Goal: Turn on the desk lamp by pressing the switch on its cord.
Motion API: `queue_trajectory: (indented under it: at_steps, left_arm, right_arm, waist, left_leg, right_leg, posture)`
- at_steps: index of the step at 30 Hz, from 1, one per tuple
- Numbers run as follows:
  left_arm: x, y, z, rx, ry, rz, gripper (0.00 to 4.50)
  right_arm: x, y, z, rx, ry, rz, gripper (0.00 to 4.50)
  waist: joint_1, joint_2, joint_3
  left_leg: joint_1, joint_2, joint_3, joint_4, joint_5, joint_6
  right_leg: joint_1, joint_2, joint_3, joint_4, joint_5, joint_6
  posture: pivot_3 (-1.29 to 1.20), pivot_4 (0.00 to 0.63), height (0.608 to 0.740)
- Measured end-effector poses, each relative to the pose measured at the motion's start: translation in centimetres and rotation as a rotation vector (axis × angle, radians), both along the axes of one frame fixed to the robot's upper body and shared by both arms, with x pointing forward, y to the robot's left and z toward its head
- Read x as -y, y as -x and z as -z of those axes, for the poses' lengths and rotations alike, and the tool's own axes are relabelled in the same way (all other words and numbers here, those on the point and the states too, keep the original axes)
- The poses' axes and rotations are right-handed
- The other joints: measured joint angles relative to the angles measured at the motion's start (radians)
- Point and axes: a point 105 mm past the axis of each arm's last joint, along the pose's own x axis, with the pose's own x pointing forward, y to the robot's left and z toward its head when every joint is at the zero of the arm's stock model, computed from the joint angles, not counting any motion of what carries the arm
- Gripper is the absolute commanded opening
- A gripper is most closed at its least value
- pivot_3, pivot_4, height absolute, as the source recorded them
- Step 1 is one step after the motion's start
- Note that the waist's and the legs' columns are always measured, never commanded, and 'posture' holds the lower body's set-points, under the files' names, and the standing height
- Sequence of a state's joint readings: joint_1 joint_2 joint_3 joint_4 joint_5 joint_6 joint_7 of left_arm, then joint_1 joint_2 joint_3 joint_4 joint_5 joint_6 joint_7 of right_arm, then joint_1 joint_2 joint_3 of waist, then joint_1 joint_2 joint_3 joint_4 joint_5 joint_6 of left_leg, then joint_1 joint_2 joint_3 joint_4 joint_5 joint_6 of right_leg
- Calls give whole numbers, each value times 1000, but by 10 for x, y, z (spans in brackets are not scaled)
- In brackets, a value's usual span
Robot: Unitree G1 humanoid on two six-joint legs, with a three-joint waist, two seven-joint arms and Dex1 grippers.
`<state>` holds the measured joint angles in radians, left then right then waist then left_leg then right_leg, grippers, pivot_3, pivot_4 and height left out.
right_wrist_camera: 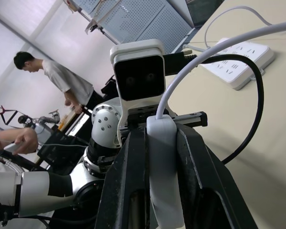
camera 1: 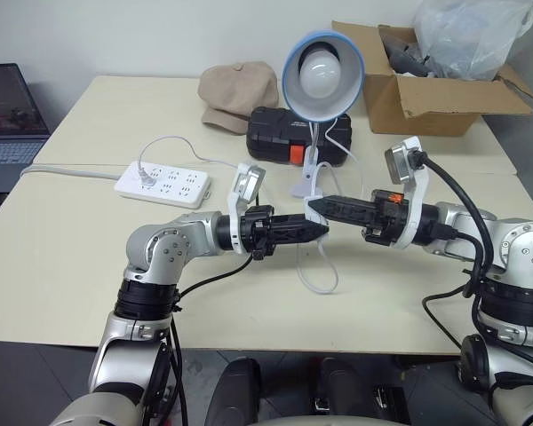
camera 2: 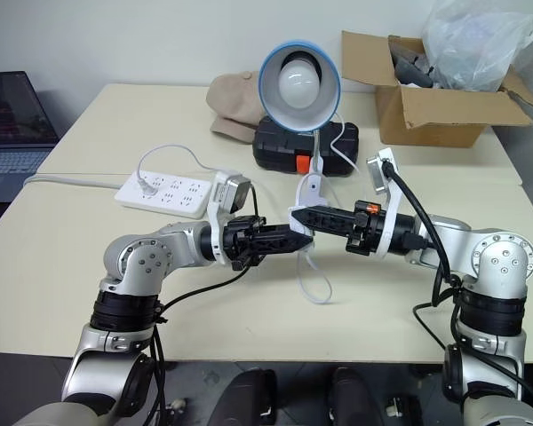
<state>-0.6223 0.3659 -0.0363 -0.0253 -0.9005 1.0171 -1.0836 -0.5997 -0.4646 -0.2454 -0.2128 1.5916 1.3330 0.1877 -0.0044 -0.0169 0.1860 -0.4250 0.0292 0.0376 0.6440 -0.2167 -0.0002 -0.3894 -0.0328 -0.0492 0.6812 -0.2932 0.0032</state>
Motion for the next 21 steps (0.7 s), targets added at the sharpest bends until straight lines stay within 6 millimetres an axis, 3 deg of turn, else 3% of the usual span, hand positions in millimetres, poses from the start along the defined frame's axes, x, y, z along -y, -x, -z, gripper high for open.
queue_trajectory:
  at_steps: [13,14,21]
  left_arm:
    - [-2,0,-1,14,16,7,439]
    - [-2,0,-1,20,14,4,1141]
    - [-8,0,14,0,-49,-12,2384]
  right_arm:
    - [-3,0,-1,-11,-6,-4,401]
    - [-3,0,-1,-12,-6,-3,401]
    - [-3,-1,-1,-14,-4,7,401]
  waist:
    - [1,0,0]
    - [1,0,0]
    - [1,0,0]
  left_leg:
    - [0,0,0,0,0,0]
    - [0,0,0,0,0,0]
    - [0,0,0,0,0,0]
  right_leg:
    - [0,0,0,0,0,1]
    - [0,0,0,0,0,1]
    - [0,0,0,-1,0,1]
  posture:
    - [0,150,740]
    - [0,150,740]
    - [0,150,740]
